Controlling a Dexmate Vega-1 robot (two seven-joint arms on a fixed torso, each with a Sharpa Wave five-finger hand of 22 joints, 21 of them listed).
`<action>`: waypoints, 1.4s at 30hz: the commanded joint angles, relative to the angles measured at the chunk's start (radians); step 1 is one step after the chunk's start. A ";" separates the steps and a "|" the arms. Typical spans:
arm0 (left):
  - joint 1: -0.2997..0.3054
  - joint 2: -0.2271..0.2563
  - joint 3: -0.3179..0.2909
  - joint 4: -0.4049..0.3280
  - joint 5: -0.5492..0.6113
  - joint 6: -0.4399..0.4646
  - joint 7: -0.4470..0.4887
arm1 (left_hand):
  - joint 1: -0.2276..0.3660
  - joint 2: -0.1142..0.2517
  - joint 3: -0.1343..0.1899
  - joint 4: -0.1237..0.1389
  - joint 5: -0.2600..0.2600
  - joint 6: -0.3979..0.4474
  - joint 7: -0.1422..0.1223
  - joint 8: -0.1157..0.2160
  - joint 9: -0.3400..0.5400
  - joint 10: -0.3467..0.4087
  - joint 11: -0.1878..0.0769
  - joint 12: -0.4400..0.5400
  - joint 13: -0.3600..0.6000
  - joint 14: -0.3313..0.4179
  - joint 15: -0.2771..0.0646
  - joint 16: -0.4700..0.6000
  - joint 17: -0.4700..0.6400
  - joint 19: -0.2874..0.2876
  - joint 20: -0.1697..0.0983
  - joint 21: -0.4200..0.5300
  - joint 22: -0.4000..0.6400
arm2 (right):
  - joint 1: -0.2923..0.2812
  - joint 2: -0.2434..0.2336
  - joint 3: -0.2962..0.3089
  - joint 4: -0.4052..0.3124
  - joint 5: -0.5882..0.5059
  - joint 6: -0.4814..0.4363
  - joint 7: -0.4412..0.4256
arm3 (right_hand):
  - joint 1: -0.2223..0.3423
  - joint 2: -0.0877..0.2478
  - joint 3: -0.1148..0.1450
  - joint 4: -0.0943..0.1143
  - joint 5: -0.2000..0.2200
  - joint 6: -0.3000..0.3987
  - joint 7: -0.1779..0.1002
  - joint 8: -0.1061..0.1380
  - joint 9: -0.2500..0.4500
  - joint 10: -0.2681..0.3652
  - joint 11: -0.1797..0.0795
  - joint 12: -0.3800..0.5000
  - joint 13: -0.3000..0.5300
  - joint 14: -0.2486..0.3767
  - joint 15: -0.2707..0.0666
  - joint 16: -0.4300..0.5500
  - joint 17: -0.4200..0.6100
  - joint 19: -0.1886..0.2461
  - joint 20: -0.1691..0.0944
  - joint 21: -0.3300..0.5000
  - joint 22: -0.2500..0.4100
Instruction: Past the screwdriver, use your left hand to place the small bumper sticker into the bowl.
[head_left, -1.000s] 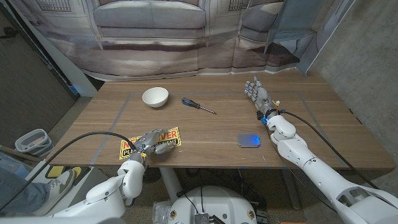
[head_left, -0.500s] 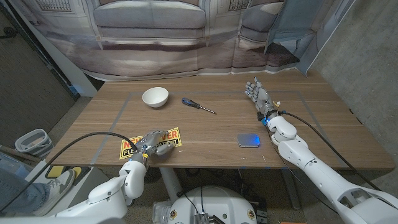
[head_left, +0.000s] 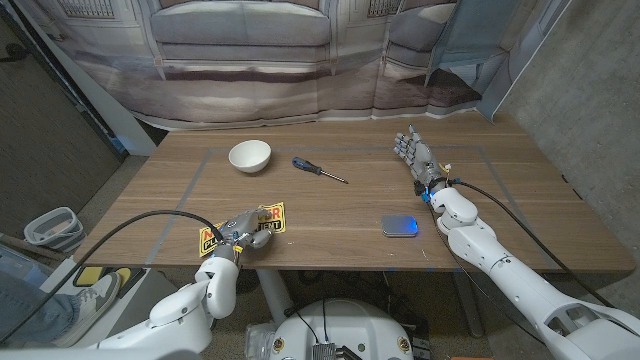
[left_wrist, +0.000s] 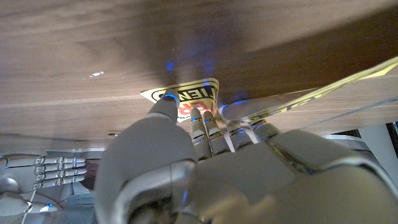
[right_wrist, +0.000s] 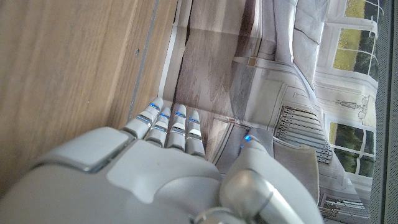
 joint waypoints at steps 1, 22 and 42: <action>-0.015 -0.024 0.024 0.001 0.019 0.037 0.025 | 0.024 0.000 0.015 0.002 -0.015 0.019 -0.002 -0.002 0.003 0.022 -0.004 -0.003 0.000 0.011 -0.034 0.006 0.005 0.016 0.002 0.010 0.000 | 0.004 -0.001 0.000 0.009 0.004 -0.003 0.011 | 0.006 0.003 -0.002 -0.002 0.000 0.006 0.001 0.000 0.004 0.009 0.002 0.002 0.004 0.009 0.003 -0.001 0.002 0.010 -0.020 -0.001 0.004; -0.015 -0.059 0.023 0.005 0.035 0.023 0.080 | 0.170 0.053 0.107 0.018 -0.097 0.112 -0.008 0.017 0.006 0.120 -0.008 0.010 0.002 0.124 -0.051 0.046 0.046 0.075 -0.002 0.059 0.010 | -0.015 -0.013 0.016 0.003 0.023 0.009 0.022 | 0.006 0.003 -0.004 -0.003 0.000 0.006 0.001 -0.001 0.004 0.009 0.001 0.001 0.004 0.008 0.003 -0.002 0.002 0.010 -0.020 -0.002 0.004; 0.019 -0.064 -0.027 0.005 0.015 -0.029 0.119 | 0.188 0.056 0.128 0.027 -0.105 0.133 0.009 0.017 0.005 0.143 -0.004 0.009 0.003 0.146 -0.054 0.052 0.061 0.087 -0.004 0.079 0.015 | -0.023 -0.018 0.020 -0.021 0.018 0.020 0.017 | 0.007 0.004 -0.005 -0.004 0.000 0.005 0.001 -0.001 0.004 0.009 -0.001 0.001 0.004 0.008 0.003 -0.002 0.002 0.012 -0.021 -0.001 0.004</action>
